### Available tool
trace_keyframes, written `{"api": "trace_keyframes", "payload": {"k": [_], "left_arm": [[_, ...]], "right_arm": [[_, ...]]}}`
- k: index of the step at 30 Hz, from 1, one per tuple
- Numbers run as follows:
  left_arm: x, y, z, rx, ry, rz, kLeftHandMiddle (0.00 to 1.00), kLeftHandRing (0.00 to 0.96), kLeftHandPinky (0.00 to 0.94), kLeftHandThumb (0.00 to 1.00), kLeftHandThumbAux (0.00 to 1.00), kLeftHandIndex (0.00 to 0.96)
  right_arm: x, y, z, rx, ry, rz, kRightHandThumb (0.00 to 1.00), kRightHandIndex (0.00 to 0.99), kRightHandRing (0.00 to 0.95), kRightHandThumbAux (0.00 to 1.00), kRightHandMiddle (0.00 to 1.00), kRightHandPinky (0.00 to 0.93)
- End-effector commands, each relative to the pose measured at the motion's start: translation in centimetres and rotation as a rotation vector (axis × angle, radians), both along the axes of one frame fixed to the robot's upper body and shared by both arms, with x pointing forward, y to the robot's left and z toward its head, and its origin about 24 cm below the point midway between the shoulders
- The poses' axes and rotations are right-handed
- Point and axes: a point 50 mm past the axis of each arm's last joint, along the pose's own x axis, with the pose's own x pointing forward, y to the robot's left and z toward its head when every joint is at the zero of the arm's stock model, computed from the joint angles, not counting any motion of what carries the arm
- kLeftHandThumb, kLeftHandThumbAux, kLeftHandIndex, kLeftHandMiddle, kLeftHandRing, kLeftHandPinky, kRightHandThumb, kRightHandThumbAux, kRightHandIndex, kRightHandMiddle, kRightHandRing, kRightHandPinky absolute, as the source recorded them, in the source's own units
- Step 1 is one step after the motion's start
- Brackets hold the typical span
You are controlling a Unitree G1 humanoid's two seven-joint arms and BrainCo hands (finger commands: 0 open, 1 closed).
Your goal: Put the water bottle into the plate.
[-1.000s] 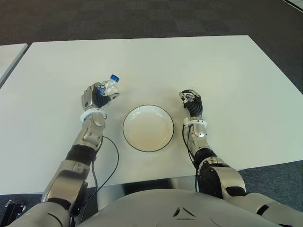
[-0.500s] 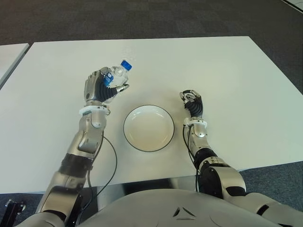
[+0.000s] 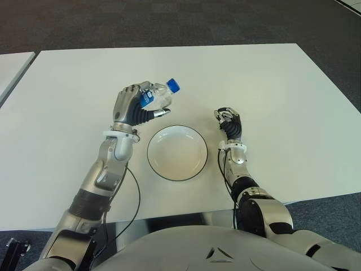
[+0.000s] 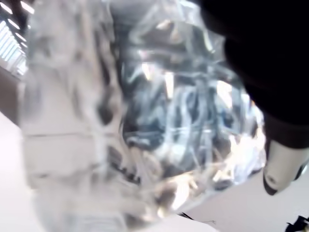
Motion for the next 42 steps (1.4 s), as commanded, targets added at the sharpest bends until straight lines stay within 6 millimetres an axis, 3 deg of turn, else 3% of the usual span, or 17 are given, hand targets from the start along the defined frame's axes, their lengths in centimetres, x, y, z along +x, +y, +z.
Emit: {"api": "trace_keyframes", "payload": {"k": [1, 17, 23, 35, 42], "left_arm": [[-1.1, -0.9, 0.1, 0.051, 0.011, -0.089, 0.538, 0.875, 0.842, 0.852, 0.668, 0.398], [-2.6, -3.1, -0.8, 0.201, 0.122, -0.349, 0.545, 0.873, 0.842, 0.853, 0.667, 0.401], [-1.9, -4.2, -3.2, 0.270, 0.199, -0.408, 0.547, 0.873, 0.854, 0.853, 0.667, 0.401], [-2.1, -4.6, -6.6, 0.324, 0.288, -0.438, 0.547, 0.867, 0.862, 0.853, 0.667, 0.401], [-2.2, -4.6, -7.3, 0.345, 0.314, -0.438, 0.545, 0.862, 0.857, 0.852, 0.668, 0.399]], "right_arm": [[-0.6, 0.0, -1.0, 0.005, 0.055, -0.009, 0.709, 0.439, 0.803, 0.725, 0.805, 0.808], [-0.6, 0.2, -1.0, 0.020, 0.060, -0.007, 0.708, 0.439, 0.798, 0.725, 0.800, 0.807], [-0.6, 0.2, -1.1, 0.027, 0.061, -0.010, 0.708, 0.439, 0.793, 0.725, 0.796, 0.797], [-0.7, 0.1, -1.0, 0.014, 0.053, -0.010, 0.708, 0.439, 0.794, 0.725, 0.797, 0.802], [-0.7, 0.1, -1.0, 0.012, 0.049, -0.012, 0.708, 0.439, 0.795, 0.726, 0.798, 0.804]]}}
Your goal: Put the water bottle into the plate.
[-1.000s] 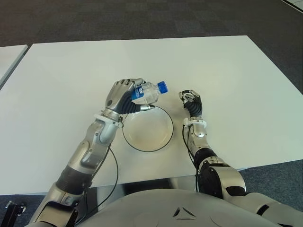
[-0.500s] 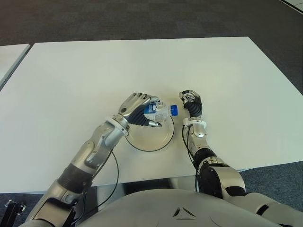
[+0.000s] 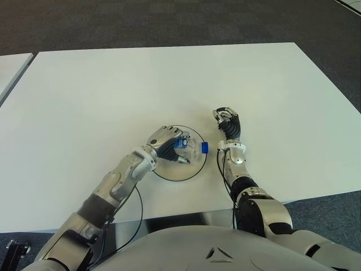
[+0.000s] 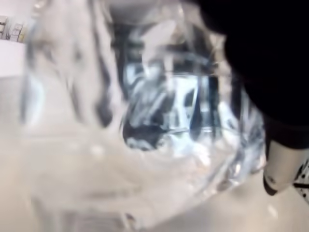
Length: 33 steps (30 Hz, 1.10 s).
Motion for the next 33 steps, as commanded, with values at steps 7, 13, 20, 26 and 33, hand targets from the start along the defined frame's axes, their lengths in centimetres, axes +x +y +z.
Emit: {"api": "trace_keyframes", "payload": {"k": [7, 13, 20, 26, 33], "left_arm": [[0.22, -0.15, 0.02, 0.037, -0.074, 0.003, 0.545, 0.846, 0.826, 0.851, 0.667, 0.400], [0.13, 0.11, -0.17, 0.040, -0.105, 0.027, 0.565, 0.749, 0.700, 0.850, 0.662, 0.411], [0.19, 0.23, -0.39, 0.049, -0.147, 0.025, 0.549, 0.594, 0.573, 0.835, 0.670, 0.387], [0.30, 0.33, -0.55, 0.085, -0.176, 0.013, 0.295, 0.293, 0.290, 0.542, 0.653, 0.249], [0.35, 0.50, -0.51, 0.112, -0.180, 0.004, 0.123, 0.095, 0.046, 0.347, 0.666, 0.089]], "right_arm": [[-0.74, -0.16, -1.01, 0.011, 0.049, -0.014, 0.708, 0.438, 0.790, 0.726, 0.794, 0.794], [-0.71, -0.20, -1.05, 0.018, 0.054, -0.012, 0.708, 0.438, 0.788, 0.726, 0.792, 0.793], [-0.70, -0.20, -1.05, 0.020, 0.055, -0.014, 0.708, 0.438, 0.789, 0.726, 0.793, 0.800], [-0.68, -0.25, -1.04, 0.017, 0.056, -0.015, 0.708, 0.438, 0.786, 0.726, 0.791, 0.790], [-0.68, -0.31, -1.04, 0.020, 0.057, -0.015, 0.708, 0.438, 0.778, 0.726, 0.784, 0.782]]}}
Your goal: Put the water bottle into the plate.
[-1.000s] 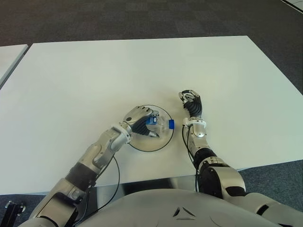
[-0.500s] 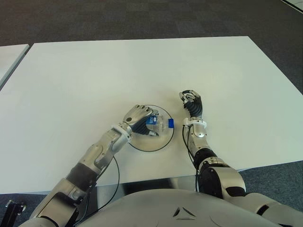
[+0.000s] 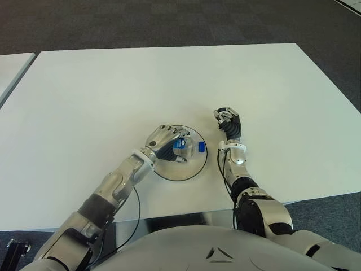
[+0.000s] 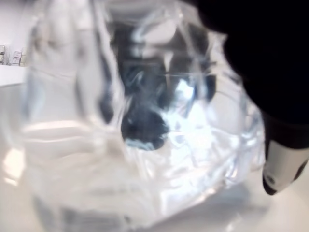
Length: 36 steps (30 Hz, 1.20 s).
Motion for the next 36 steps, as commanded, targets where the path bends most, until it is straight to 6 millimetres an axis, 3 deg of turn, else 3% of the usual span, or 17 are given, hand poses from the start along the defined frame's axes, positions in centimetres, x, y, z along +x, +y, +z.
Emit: {"api": "trace_keyframes", "payload": {"k": [1, 10, 19, 36], "left_arm": [[0.32, 0.08, 0.24, 0.025, -0.026, -0.012, 0.095, 0.065, 0.029, 0.332, 0.666, 0.072], [0.29, 0.25, 0.35, 0.031, -0.052, -0.014, 0.004, 0.002, 0.000, 0.271, 0.598, 0.003], [0.24, 0.35, 0.72, 0.008, -0.126, -0.017, 0.000, 0.000, 0.000, 0.226, 0.491, 0.000], [0.27, 0.43, 1.03, 0.011, -0.276, 0.033, 0.000, 0.000, 0.000, 0.133, 0.400, 0.000]], "right_arm": [[-0.64, -0.19, -1.03, 0.018, 0.057, -0.013, 0.708, 0.438, 0.778, 0.726, 0.783, 0.782], [-0.64, -0.22, -1.03, 0.024, 0.056, -0.008, 0.708, 0.438, 0.775, 0.726, 0.780, 0.777], [-0.64, -0.25, -1.02, 0.023, 0.055, -0.005, 0.708, 0.438, 0.778, 0.726, 0.782, 0.787], [-0.59, -0.22, -0.94, 0.018, 0.051, -0.013, 0.708, 0.439, 0.784, 0.726, 0.789, 0.793]]}}
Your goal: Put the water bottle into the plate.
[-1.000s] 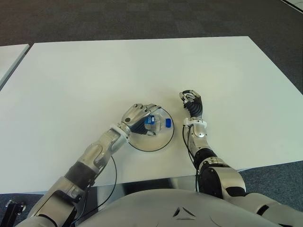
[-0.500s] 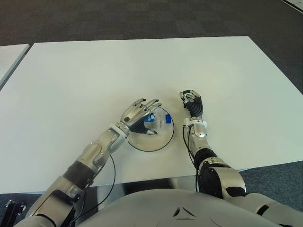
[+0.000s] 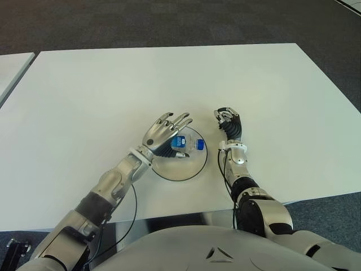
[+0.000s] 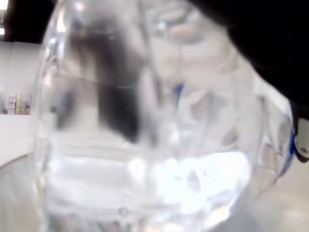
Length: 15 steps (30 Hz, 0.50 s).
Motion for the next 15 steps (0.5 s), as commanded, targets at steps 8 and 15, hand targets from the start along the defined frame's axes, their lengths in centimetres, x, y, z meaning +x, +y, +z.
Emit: {"api": "trace_keyframes", "payload": {"k": [8, 15], "left_arm": [[-0.03, -0.01, 0.27, -0.040, -0.125, 0.053, 0.000, 0.000, 0.000, 0.134, 0.355, 0.000], [-0.50, 0.10, 0.36, -0.102, -0.258, 0.075, 0.000, 0.000, 0.000, 0.159, 0.294, 0.000]], "right_arm": [[-0.59, -0.07, -0.88, 0.004, 0.045, -0.009, 0.708, 0.438, 0.783, 0.726, 0.787, 0.790], [-0.60, -0.09, -0.90, 0.000, 0.046, -0.011, 0.708, 0.438, 0.784, 0.726, 0.787, 0.792]]}}
